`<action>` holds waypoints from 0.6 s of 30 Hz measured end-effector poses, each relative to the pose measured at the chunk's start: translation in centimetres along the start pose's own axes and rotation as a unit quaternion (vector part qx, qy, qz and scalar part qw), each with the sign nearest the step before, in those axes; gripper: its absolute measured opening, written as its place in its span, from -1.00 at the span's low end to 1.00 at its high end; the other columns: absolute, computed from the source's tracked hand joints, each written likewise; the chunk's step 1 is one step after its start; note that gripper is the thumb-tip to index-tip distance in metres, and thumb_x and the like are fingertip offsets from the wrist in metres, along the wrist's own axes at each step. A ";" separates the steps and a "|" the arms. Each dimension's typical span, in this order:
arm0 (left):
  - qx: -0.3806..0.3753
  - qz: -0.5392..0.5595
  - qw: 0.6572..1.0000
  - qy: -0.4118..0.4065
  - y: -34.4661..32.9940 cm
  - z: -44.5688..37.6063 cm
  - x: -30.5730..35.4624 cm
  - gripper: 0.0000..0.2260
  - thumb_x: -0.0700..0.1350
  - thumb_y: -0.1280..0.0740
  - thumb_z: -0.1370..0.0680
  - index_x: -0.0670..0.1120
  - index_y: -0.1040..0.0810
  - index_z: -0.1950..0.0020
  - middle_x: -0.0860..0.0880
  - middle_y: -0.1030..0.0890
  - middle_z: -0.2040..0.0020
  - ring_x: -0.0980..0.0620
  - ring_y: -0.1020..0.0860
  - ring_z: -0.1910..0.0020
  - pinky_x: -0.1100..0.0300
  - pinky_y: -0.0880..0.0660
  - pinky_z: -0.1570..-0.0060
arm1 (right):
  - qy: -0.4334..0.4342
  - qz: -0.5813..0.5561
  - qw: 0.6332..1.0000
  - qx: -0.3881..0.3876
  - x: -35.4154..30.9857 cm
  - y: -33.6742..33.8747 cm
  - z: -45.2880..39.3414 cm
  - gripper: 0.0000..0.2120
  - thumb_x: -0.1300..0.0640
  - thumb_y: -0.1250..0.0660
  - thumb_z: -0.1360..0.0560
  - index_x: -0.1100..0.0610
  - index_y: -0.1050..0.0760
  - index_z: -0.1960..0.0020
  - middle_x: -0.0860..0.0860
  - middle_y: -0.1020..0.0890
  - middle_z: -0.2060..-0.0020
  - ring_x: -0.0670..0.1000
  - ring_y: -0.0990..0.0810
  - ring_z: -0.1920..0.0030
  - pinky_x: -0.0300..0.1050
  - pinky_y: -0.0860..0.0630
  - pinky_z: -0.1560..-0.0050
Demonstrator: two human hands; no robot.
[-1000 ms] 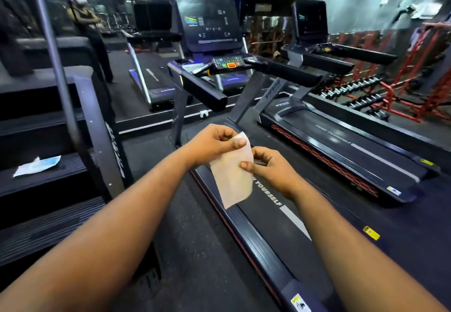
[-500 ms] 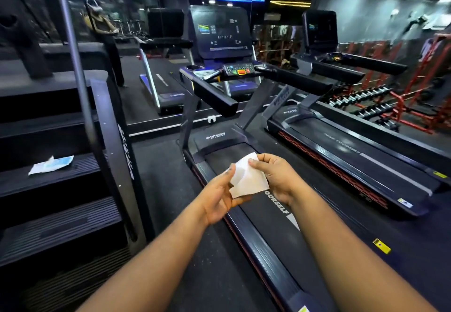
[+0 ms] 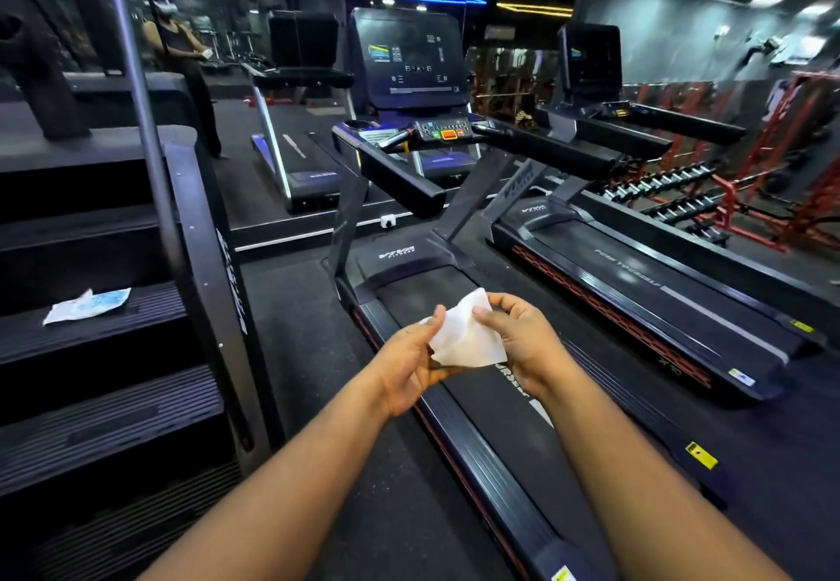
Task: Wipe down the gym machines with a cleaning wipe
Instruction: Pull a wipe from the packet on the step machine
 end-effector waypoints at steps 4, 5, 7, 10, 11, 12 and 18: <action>0.050 -0.086 0.995 0.000 1.2 0.7 1.9 -0.83 -0.15 -0.39 -0.61 -0.15 -0.62 -0.17 -0.11 -0.74 0.02 0.02 -0.71 0.16 0.10 -0.66 0.17 | -0.046 0.028 0.998 -0.014 0.6 -0.5 0.2 -0.85 0.24 -0.39 -0.58 0.22 -0.61 -0.14 0.22 -0.72 -0.04 0.09 -0.72 0.11 -0.03 -0.65 0.18; 0.052 -0.097 0.994 -0.015 1.2 0.9 3.0 -0.83 -0.20 -0.39 -0.61 -0.16 -0.62 -0.19 -0.12 -0.74 0.00 0.01 -0.71 0.13 0.06 -0.67 0.12 | -0.041 0.029 0.998 -0.023 0.1 -0.8 0.3 -0.84 0.25 -0.38 -0.58 0.22 -0.60 -0.16 0.22 -0.72 -0.05 0.09 -0.72 0.11 -0.06 -0.64 0.23; 0.041 -0.119 0.987 -0.095 0.5 1.6 6.4 -0.81 -0.26 -0.39 -0.60 -0.15 -0.60 -0.21 -0.13 -0.73 -0.05 -0.02 -0.71 0.05 -0.08 -0.64 -0.03 | 0.009 0.011 0.999 -0.033 -1.9 -1.5 0.5 -0.79 0.28 -0.37 -0.58 0.19 -0.58 -0.21 0.19 -0.72 -0.06 0.10 -0.72 0.07 -0.05 -0.65 0.23; -0.007 -0.156 0.961 -0.229 -1.1 3.5 11.3 -0.77 -0.31 -0.40 -0.57 -0.12 -0.60 -0.20 -0.05 -0.73 -0.07 -0.01 -0.69 -0.06 0.00 -0.64 -0.04 | 0.117 -0.006 0.992 -0.044 -6.1 -2.2 1.5 -0.83 0.29 -0.38 -0.57 0.16 -0.60 -0.14 0.11 -0.73 0.01 0.09 -0.71 0.04 0.03 -0.66 0.12; -0.017 -0.179 0.951 -0.253 -1.5 4.2 12.3 -0.78 -0.34 -0.39 -0.57 -0.12 -0.62 -0.17 -0.01 -0.74 -0.04 0.03 -0.69 -0.05 0.11 -0.63 0.00 | 0.142 0.010 0.988 -0.051 -7.0 -2.4 1.8 -0.86 0.30 -0.37 -0.57 0.15 -0.61 -0.09 0.10 -0.73 0.03 0.10 -0.70 0.05 0.05 -0.65 0.12; -0.018 -0.206 0.941 -0.268 -1.6 4.6 12.9 -0.78 -0.38 -0.37 -0.57 -0.12 -0.64 -0.12 0.02 -0.74 0.00 0.07 -0.69 -0.02 0.18 -0.61 0.05 | 0.159 0.026 0.985 -0.056 -7.6 -2.6 2.0 -0.86 0.32 -0.37 -0.58 0.15 -0.63 -0.06 0.10 -0.73 0.05 0.11 -0.69 0.07 0.05 -0.63 0.14; 0.010 -0.280 0.919 -0.278 -0.8 5.5 13.9 -0.70 -0.45 -0.32 -0.55 -0.09 -0.71 -0.02 -0.06 -0.73 -0.01 0.01 -0.68 0.02 0.14 -0.60 0.12 | 0.165 0.052 0.983 -0.067 -8.6 -3.3 2.3 -0.82 0.40 -0.36 -0.55 0.16 -0.66 0.02 0.08 -0.71 0.16 0.08 -0.66 0.19 -0.01 -0.61 0.25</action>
Point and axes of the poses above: each hand's wrist, its own z-axis away from the middle knuckle, its own y-axis out of the back of the hand, x = y × z, the point moved 7 cm from there along -z, towards the middle knuckle
